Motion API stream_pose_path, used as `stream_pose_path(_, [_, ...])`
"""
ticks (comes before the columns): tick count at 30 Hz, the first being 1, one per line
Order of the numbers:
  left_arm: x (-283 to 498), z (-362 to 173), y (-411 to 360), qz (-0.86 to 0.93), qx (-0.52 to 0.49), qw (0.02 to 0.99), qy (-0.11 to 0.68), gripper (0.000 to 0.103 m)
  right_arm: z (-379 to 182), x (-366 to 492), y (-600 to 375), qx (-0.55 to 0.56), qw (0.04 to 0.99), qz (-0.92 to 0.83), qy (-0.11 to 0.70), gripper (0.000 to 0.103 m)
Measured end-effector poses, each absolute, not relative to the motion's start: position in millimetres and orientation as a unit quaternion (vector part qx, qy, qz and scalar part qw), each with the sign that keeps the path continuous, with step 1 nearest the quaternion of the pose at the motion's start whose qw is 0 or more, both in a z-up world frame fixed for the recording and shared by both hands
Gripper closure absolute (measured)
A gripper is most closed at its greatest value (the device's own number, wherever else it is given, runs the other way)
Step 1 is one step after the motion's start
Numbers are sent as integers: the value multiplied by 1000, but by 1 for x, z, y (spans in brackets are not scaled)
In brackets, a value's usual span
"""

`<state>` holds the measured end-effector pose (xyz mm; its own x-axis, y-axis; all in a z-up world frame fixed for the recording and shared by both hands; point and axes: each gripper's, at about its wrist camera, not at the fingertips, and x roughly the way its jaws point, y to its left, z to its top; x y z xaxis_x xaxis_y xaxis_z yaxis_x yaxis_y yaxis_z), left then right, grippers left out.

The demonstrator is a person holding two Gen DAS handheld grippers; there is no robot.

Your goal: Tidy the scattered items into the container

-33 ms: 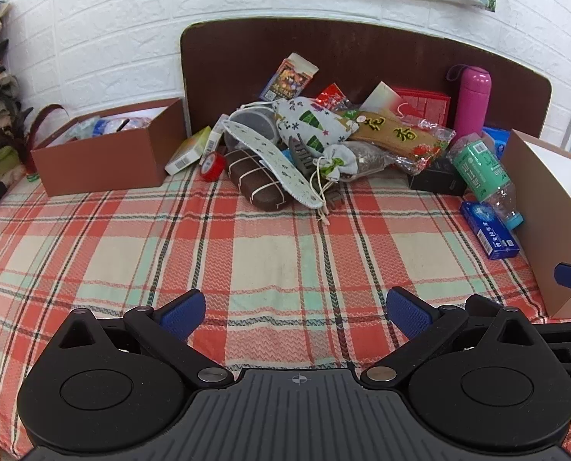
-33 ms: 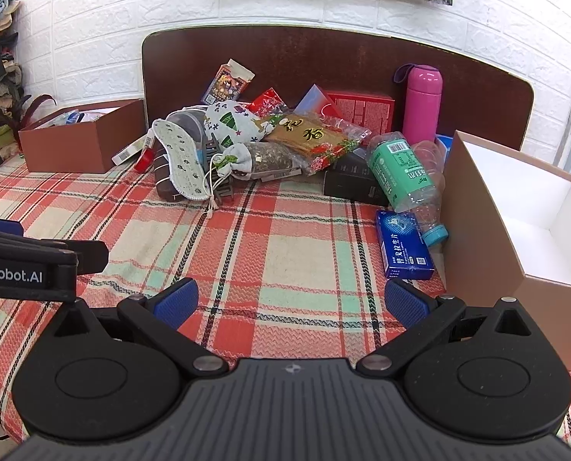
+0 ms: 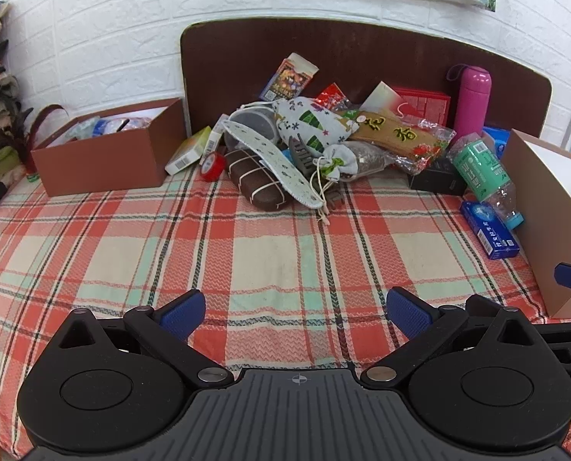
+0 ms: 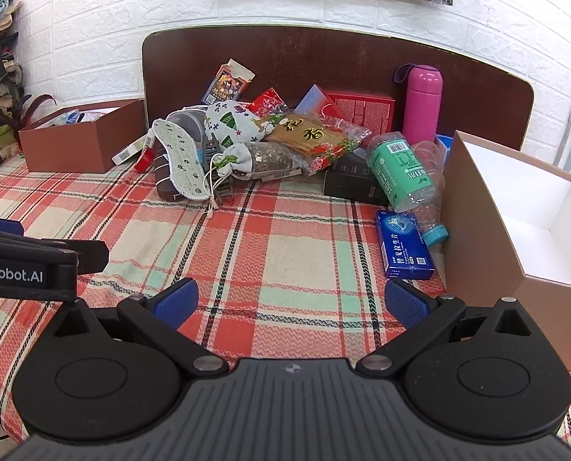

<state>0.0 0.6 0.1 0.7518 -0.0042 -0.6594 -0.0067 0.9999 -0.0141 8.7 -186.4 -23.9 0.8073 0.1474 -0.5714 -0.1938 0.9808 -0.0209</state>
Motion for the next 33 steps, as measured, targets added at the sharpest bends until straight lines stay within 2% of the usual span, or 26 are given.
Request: stream_pose_path(33, [8, -2, -9, 10, -10, 933, 359, 0, -28, 19, -185, -37, 946, 90, 309, 1])
